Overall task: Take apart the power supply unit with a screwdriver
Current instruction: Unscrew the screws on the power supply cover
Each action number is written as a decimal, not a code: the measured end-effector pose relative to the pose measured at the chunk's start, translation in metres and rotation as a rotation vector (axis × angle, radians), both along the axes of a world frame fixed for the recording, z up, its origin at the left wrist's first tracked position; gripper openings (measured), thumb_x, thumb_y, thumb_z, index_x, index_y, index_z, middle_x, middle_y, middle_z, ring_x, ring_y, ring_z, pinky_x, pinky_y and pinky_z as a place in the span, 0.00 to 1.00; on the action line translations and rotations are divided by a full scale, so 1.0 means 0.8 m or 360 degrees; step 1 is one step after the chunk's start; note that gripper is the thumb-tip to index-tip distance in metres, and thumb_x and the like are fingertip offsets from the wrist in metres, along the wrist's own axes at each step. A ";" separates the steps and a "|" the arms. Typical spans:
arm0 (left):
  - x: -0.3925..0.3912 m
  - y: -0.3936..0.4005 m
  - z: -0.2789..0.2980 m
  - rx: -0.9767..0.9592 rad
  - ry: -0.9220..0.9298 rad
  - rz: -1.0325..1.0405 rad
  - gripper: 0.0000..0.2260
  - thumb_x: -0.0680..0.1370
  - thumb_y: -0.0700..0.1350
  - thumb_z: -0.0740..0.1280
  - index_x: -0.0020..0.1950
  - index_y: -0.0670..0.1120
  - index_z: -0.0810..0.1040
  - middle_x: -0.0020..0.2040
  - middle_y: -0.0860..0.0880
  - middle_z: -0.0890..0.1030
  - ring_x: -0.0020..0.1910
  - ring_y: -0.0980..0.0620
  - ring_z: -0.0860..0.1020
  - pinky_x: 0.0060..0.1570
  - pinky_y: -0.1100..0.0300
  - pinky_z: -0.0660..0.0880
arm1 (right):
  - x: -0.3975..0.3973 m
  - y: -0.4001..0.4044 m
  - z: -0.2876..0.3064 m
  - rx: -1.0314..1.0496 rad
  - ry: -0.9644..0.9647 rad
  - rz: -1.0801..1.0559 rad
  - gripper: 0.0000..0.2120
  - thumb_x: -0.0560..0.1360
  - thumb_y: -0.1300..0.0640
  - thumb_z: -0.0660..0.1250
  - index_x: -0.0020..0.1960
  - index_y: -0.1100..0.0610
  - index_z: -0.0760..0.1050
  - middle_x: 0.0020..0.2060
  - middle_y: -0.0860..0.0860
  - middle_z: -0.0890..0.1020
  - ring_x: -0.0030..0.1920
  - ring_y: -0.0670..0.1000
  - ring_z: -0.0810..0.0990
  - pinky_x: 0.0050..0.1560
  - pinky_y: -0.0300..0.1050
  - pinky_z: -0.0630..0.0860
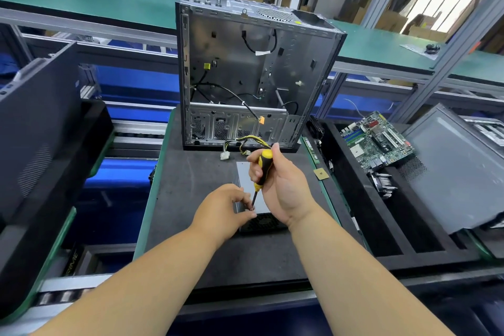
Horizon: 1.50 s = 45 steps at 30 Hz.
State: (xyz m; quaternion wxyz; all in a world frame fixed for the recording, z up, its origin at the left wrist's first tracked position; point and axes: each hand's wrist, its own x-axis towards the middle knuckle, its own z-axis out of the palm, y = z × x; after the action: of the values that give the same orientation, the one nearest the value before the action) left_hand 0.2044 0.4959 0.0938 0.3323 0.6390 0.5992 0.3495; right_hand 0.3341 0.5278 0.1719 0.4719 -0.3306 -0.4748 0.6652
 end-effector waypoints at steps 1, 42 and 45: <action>0.000 0.000 0.000 0.0002 0.0008 -0.0004 0.09 0.69 0.46 0.78 0.36 0.55 0.80 0.47 0.57 0.78 0.61 0.63 0.74 0.60 0.56 0.73 | -0.001 0.000 0.000 -0.0002 0.0010 0.0010 0.24 0.82 0.43 0.53 0.45 0.59 0.78 0.30 0.50 0.70 0.33 0.48 0.66 0.41 0.43 0.64; -0.004 0.003 0.002 -0.0014 -0.0006 -0.0048 0.14 0.67 0.44 0.80 0.34 0.59 0.78 0.47 0.58 0.78 0.62 0.64 0.75 0.60 0.59 0.72 | 0.000 0.000 0.007 -0.0045 -0.0006 -0.0051 0.27 0.84 0.44 0.49 0.37 0.60 0.73 0.27 0.50 0.67 0.31 0.50 0.63 0.36 0.42 0.64; -0.004 0.003 0.002 -0.0017 -0.0011 -0.0047 0.14 0.67 0.44 0.80 0.34 0.59 0.78 0.47 0.58 0.78 0.61 0.64 0.75 0.60 0.59 0.73 | -0.001 -0.001 0.007 -0.0037 0.0048 -0.0040 0.26 0.82 0.40 0.52 0.40 0.60 0.72 0.27 0.50 0.65 0.31 0.49 0.62 0.35 0.41 0.63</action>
State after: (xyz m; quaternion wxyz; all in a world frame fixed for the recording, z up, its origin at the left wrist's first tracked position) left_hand 0.2013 0.4981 0.0953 0.3428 0.6448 0.5904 0.3436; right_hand 0.3333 0.5274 0.1776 0.4835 -0.3320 -0.4558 0.6695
